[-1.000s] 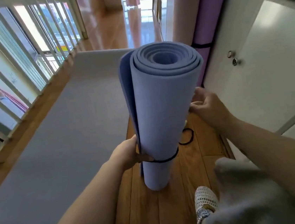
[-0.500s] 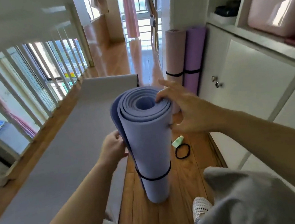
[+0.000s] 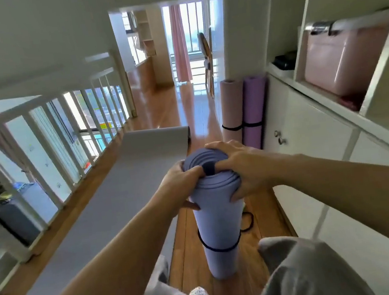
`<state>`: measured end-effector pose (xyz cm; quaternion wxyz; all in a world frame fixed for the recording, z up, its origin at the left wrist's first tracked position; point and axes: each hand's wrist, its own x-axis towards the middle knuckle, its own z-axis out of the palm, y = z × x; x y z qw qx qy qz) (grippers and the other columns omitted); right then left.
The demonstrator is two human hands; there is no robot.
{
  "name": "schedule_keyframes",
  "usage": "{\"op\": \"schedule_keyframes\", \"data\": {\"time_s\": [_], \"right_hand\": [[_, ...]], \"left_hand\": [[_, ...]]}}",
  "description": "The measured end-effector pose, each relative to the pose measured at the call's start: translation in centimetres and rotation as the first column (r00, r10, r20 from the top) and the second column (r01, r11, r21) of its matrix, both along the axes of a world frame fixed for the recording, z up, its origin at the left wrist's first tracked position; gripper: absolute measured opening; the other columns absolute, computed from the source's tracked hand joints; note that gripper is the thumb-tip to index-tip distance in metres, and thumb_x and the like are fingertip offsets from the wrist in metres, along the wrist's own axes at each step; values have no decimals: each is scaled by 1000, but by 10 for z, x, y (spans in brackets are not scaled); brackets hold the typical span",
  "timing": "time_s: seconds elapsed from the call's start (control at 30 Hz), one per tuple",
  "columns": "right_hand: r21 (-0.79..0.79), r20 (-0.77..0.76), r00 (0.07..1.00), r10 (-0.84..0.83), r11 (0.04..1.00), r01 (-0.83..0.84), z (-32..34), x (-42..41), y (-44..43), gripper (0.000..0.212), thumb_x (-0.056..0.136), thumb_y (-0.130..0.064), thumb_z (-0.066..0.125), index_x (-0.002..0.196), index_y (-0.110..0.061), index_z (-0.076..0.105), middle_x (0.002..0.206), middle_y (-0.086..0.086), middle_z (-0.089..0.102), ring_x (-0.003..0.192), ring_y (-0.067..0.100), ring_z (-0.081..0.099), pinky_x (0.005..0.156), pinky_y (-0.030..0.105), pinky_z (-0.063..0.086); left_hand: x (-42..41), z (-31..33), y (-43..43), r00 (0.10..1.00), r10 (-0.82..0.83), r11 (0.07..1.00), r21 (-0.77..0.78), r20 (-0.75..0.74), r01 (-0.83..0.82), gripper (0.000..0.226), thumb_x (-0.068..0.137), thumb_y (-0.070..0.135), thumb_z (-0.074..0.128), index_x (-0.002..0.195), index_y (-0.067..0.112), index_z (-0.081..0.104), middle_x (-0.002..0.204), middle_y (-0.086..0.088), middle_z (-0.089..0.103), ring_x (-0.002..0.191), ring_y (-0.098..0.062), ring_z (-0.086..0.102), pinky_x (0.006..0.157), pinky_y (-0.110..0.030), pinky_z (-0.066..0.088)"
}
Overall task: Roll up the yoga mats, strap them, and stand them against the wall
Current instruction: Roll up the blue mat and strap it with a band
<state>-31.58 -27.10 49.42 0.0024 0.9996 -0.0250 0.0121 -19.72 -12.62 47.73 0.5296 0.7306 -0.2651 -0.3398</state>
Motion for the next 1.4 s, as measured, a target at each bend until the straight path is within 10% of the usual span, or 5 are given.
{"op": "schedule_keyframes", "data": {"time_s": [0.37, 0.6, 1.2, 1.4], "right_hand": [[-159, 206, 967, -149, 970, 183, 53, 46, -165, 68, 71, -46, 77, 130, -25, 51, 159, -2, 6, 140, 24, 16, 110, 41, 34], [-209, 104, 956, -275, 934, 291, 36, 117, -319, 73, 69, -46, 77, 132, -24, 49, 159, -3, 2, 140, 26, 18, 109, 43, 35], [-244, -63, 811, -582, 797, 553, 6, 190, -532, 63, 70, -49, 77, 123, -25, 52, 139, 3, 32, 115, 24, 43, 95, 40, 44], [-279, 16, 787, -616, 753, 596, -9, 193, -551, 86, 72, -59, 71, 141, -22, 35, 152, 4, 26, 137, 25, 26, 111, 38, 29]], "left_hand": [[57, 55, -190, 989, -32, 984, -168, 146, 57, 51, 90, 23, 60, 137, 24, 40, 108, -3, 53, 101, -27, 54, 78, -52, 57], [129, 27, -362, 987, -59, 989, -129, 152, 79, 42, 90, 27, 57, 129, 23, 43, 93, 2, 54, 79, -14, 53, 77, -45, 57], [211, -26, -626, 956, -193, 972, -88, 223, 217, 30, 91, 35, 57, 112, 15, 56, 95, -4, 62, 97, -26, 60, 84, -46, 56], [217, -69, -640, 965, -195, 959, -171, 177, 226, 87, 66, 82, 45, 119, 15, 61, 104, -22, 65, 94, -33, 63, 76, -37, 50]]}}
